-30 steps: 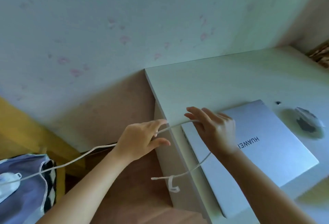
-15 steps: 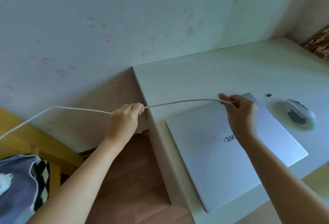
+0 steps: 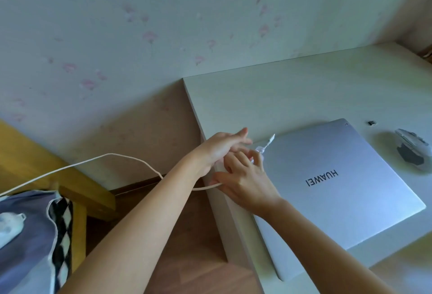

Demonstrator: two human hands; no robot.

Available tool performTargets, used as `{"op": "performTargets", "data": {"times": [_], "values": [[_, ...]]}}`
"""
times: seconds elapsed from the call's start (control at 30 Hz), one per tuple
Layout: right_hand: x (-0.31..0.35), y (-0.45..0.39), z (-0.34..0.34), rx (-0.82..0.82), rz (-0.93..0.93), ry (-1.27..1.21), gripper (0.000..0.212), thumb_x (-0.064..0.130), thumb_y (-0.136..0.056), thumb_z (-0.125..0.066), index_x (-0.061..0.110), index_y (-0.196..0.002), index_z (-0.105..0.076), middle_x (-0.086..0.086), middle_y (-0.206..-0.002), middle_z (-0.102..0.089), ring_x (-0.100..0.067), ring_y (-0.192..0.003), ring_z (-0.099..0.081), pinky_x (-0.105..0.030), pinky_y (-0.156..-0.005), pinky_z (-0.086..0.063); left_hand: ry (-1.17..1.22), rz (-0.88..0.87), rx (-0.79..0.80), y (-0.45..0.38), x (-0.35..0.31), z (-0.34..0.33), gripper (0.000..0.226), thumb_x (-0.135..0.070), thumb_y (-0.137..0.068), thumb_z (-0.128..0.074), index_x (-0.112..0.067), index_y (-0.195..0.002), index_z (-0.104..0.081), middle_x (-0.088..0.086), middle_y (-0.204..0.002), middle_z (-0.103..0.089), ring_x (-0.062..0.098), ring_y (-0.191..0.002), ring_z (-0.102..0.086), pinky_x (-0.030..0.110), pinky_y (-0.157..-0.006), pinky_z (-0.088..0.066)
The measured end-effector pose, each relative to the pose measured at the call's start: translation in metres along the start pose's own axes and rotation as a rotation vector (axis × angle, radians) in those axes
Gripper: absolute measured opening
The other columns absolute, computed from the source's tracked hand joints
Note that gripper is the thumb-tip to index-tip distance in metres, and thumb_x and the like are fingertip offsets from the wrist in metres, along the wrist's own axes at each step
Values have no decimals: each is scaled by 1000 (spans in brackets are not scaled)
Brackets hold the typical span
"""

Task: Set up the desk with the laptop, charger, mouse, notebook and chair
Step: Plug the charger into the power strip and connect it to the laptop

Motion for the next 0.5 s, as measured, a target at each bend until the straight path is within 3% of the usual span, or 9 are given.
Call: {"op": "performTargets", "data": {"times": [0.1,0.23,0.3,0.4,0.43,0.5], "values": [[5,2,-8,17,22,-46,18,36,-90,-54,28,-83,-69,-2,-82,-52,-25,-89,-52,-46,-83,-39,93,-5,-1,-4,-4,-4,40,-36,-92,-61,-6,-118,-63,12,-103,-73,18,-82,-69,24,-71,-56],[4,3,-12,81,74,-26,12,30,-89,-56,27,-89,-68,-3,-85,-53,-23,-92,-45,-48,-85,-38,20,-100,-5,-12,-6,-7,28,-23,-85,-72,-8,-108,-70,4,-86,-72,5,-58,-63,20,-57,-52],[2,5,-12,101,96,-27,13,26,-91,-53,24,-94,-66,-4,-87,-53,-24,-91,-45,-46,-88,-38,-21,-128,11,-13,-6,-7,24,-21,-84,-74,-10,-105,-72,3,-86,-72,2,-59,-63,18,-57,-52],[-1,8,-12,106,149,-60,11,13,-87,-63,21,-94,-62,-6,-83,-51,-24,-86,-42,-40,-78,-38,-151,-128,93,-14,-4,-9,26,-31,-81,-75,-18,-104,-74,0,-96,-75,5,-85,-68,17,-77,-53],[-1,9,-12,118,163,-71,14,11,-86,-64,21,-95,-62,-6,-83,-51,-23,-86,-41,-39,-77,-37,-189,-128,93,-15,-4,-10,27,-34,-80,-76,-17,-101,-74,-4,-92,-74,4,-85,-67,16,-77,-52],[-3,10,-12,134,196,-82,18,8,-86,-63,21,-98,-66,-5,-83,-52,-21,-86,-40,-36,-79,-36,-239,-137,80,-18,-4,-11,27,-33,-77,-79,-12,-93,-73,-9,-74,-67,-1,-67,-62,12,-65,-49]]}}
Point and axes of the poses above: each hand's wrist, its own y-axis away from the middle knuckle, its own z-axis out of the back of the hand, x = y × z, the point moved 2 cm from there along -y, towards the middle knuckle
